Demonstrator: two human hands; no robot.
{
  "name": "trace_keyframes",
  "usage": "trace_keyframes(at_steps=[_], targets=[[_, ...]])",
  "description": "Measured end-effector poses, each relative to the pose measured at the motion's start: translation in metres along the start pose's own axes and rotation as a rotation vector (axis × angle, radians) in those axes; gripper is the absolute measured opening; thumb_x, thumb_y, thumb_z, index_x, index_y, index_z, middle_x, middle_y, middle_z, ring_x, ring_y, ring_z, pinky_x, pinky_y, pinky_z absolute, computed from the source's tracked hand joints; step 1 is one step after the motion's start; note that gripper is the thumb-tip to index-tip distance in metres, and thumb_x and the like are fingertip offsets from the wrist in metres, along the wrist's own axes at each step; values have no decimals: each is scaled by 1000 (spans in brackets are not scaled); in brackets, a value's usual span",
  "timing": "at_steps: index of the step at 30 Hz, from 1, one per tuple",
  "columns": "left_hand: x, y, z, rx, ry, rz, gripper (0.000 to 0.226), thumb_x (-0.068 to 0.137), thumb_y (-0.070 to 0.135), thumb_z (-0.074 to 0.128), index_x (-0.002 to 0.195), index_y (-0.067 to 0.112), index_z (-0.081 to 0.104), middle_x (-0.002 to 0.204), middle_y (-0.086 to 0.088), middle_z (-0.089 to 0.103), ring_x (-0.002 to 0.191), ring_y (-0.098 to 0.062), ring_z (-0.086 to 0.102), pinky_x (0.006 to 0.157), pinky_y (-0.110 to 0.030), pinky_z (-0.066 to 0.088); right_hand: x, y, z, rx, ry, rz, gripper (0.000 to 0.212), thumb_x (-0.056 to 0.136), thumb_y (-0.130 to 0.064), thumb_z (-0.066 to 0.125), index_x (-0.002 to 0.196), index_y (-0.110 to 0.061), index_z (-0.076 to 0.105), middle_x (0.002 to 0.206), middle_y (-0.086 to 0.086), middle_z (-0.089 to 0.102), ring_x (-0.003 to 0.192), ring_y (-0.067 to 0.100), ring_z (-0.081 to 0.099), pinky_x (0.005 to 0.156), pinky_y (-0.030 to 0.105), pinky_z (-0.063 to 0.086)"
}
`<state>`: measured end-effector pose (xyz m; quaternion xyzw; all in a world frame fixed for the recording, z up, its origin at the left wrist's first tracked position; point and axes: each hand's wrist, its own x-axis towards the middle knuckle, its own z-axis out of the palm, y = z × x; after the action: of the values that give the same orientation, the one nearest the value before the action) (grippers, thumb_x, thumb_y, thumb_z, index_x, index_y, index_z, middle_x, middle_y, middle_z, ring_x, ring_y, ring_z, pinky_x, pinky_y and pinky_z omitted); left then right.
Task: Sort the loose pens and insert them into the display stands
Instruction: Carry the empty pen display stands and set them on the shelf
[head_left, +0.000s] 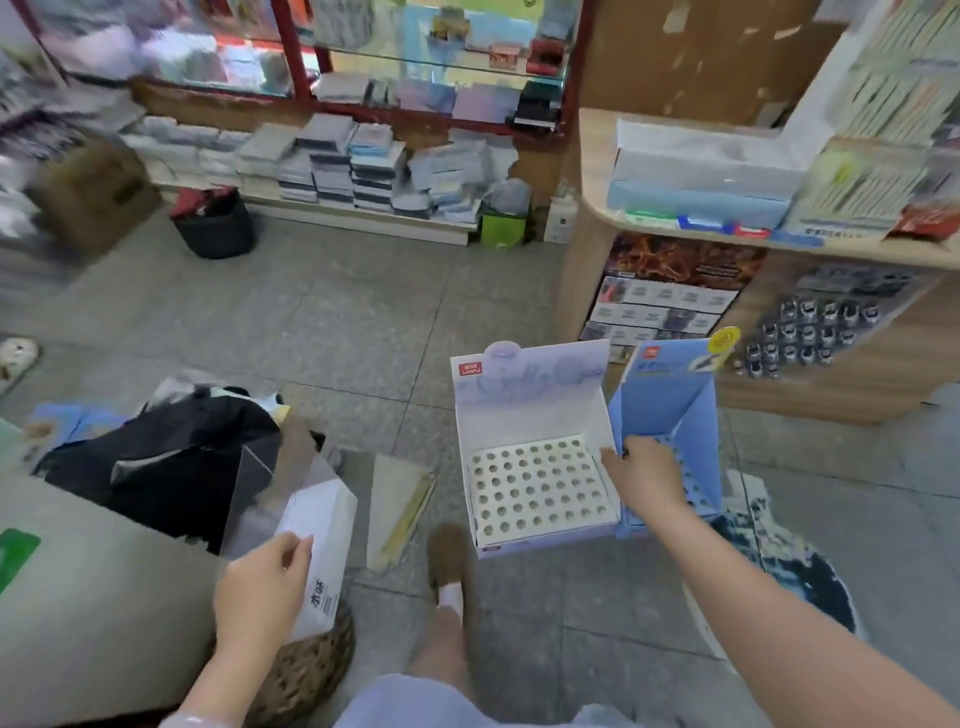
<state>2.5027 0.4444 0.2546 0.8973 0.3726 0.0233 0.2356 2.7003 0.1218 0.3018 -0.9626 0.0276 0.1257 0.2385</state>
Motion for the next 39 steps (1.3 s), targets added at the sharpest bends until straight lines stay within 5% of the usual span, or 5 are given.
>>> trace_keyframes(at_steps=[12, 26, 39], targets=[[336, 140, -12, -47, 54, 104, 32, 91, 25, 53, 65, 7, 59, 64, -13, 64, 67, -34, 57, 58, -37, 39, 281, -174, -16, 40, 72, -12, 44, 91, -17, 50, 56, -14, 23, 51, 1, 25, 47, 16, 25, 50, 31, 12], [651, 178, -49, -227, 177, -185, 34, 91, 20, 53, 64, 1, 55, 59, -13, 62, 59, -28, 56, 57, -37, 40, 611, -445, 48, 4, -80, -280, 46, 90, -16, 52, 55, -13, 22, 50, 2, 23, 47, 17, 23, 52, 30, 13], [867, 51, -112, -172, 281, -598, 33, 91, 26, 53, 63, 10, 60, 59, -12, 63, 66, -34, 58, 57, -36, 40, 751, -818, 189, -45, -268, -563, 43, 88, -11, 48, 56, -15, 21, 49, 1, 20, 48, 16, 17, 50, 30, 9]])
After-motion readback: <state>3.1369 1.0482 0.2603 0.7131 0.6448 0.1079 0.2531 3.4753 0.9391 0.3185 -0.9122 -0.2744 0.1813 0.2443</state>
